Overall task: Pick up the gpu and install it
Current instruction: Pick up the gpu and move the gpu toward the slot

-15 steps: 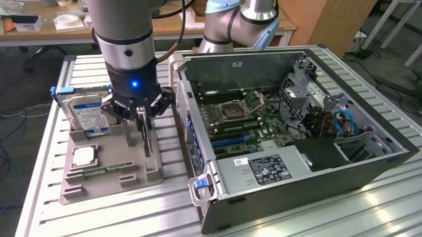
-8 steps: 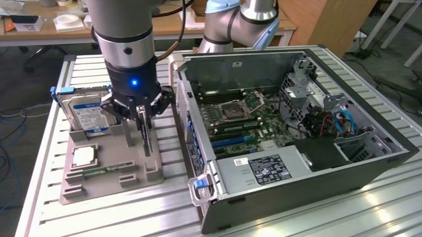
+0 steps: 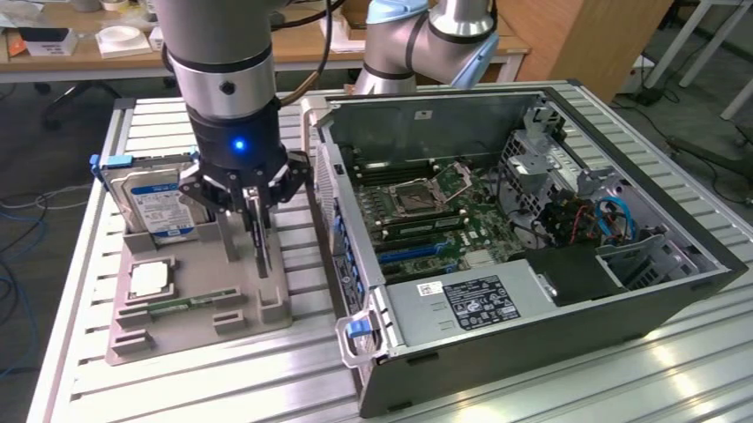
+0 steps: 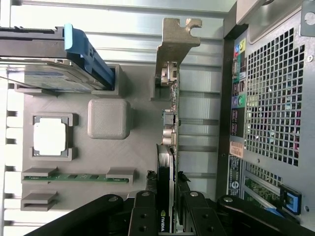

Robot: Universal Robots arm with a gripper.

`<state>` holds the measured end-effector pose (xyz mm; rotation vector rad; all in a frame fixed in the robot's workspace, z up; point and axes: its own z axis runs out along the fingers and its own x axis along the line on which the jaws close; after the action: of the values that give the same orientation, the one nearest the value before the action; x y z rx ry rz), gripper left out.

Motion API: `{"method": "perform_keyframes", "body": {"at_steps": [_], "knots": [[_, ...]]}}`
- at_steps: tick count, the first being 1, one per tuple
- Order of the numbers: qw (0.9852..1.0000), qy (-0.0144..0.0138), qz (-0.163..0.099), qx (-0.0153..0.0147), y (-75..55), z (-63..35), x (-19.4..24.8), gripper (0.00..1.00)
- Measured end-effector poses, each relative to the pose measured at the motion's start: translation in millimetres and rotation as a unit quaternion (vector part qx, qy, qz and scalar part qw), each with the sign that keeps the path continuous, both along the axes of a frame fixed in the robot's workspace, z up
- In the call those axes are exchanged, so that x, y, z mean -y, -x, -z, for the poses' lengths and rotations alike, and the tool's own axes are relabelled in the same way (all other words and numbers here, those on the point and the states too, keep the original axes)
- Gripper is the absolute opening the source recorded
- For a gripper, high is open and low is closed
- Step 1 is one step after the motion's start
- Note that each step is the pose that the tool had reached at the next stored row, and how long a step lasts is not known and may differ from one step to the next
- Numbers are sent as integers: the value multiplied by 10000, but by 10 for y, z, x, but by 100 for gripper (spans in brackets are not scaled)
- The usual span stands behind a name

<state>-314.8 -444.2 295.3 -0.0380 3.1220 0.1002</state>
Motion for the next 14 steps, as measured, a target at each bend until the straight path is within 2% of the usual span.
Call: {"method": "perform_keyframes", "body": {"at_steps": [14], "knots": [[10000,0,0,-1,0,-40,0,26]]}}
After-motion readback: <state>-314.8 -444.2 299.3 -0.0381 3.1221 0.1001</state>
